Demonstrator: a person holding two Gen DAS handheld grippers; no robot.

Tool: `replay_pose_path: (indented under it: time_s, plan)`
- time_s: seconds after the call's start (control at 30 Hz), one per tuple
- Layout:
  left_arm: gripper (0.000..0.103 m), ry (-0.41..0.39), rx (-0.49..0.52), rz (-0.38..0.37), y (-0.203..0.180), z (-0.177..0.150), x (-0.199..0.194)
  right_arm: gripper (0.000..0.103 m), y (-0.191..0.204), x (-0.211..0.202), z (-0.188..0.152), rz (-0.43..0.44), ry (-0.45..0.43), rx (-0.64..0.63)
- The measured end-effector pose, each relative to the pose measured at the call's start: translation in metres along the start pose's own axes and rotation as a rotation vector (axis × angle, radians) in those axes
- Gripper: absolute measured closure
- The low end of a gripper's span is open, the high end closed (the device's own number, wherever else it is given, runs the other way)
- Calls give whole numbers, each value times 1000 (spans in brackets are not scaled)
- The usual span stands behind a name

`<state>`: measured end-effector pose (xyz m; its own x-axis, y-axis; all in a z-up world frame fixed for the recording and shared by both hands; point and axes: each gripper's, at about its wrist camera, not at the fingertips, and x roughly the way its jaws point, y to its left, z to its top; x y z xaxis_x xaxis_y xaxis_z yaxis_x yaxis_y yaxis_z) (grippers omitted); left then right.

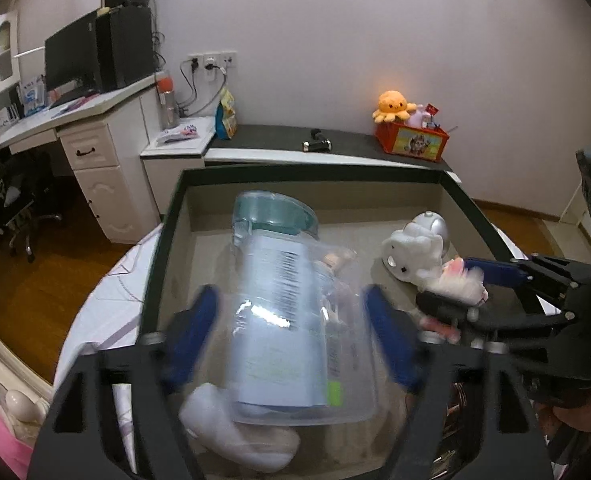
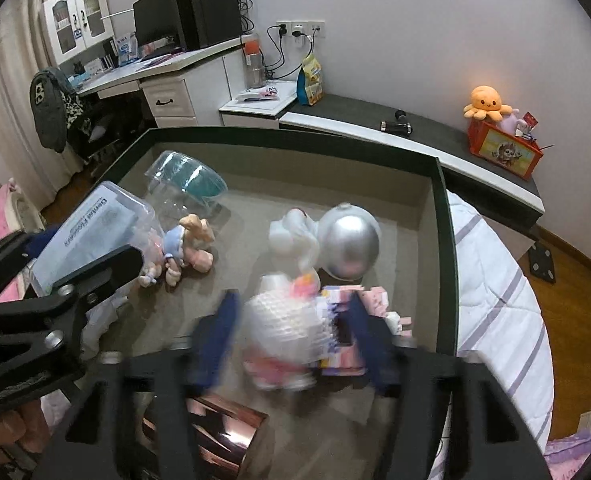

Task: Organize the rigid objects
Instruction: 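Lower the flossers box and block figure into the tray and open both tools, then withdraw both tools from the box tray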

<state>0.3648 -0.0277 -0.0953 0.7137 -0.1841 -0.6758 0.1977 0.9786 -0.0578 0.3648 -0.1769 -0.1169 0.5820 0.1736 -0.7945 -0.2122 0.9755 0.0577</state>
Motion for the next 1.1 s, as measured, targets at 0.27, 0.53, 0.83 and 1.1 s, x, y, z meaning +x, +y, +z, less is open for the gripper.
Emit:
replay_pose_path:
  time_s: [0.27,0.53,0.83,1.1]
  plan:
    - [0,-92,-20,18,12,-12,-45,0,-6,-22,-11,31,-52,75]
    - [0,-182,-56,57,23,-33,-105,0,-4,-70,-27,40,-171,153]
    - [0,-241,-44,81,13,-66,-166,0,5,-129,-74,52,-254,190]
    - [0,-249,-65,82,8,-90,-202,0,19,-176,-110,34,-327,193]
